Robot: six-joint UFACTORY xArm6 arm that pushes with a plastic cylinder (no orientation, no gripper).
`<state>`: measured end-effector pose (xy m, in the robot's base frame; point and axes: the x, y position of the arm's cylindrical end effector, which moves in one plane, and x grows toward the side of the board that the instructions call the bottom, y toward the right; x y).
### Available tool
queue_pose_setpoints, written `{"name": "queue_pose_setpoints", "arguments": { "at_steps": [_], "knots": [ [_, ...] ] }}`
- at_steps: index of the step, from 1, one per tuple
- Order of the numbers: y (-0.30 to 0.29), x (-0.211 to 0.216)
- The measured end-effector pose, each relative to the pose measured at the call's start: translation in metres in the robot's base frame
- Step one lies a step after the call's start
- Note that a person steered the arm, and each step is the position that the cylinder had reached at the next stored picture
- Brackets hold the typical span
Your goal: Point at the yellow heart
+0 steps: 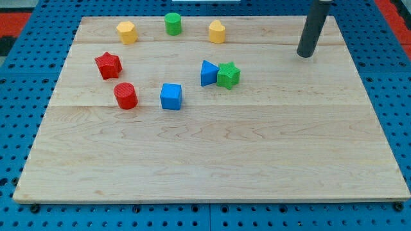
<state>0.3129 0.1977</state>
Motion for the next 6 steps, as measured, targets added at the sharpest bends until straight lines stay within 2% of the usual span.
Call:
{"name": "queue_pose_setpoints", "arguments": {
  "at_steps": [1, 2, 3, 4, 6],
  "knots": [
    [0.000, 0.001],
    [-0.002, -0.018],
    [-0.012, -0.075],
    [-0.052, -0.095],
    [-0.157, -0.068]
  ]
}}
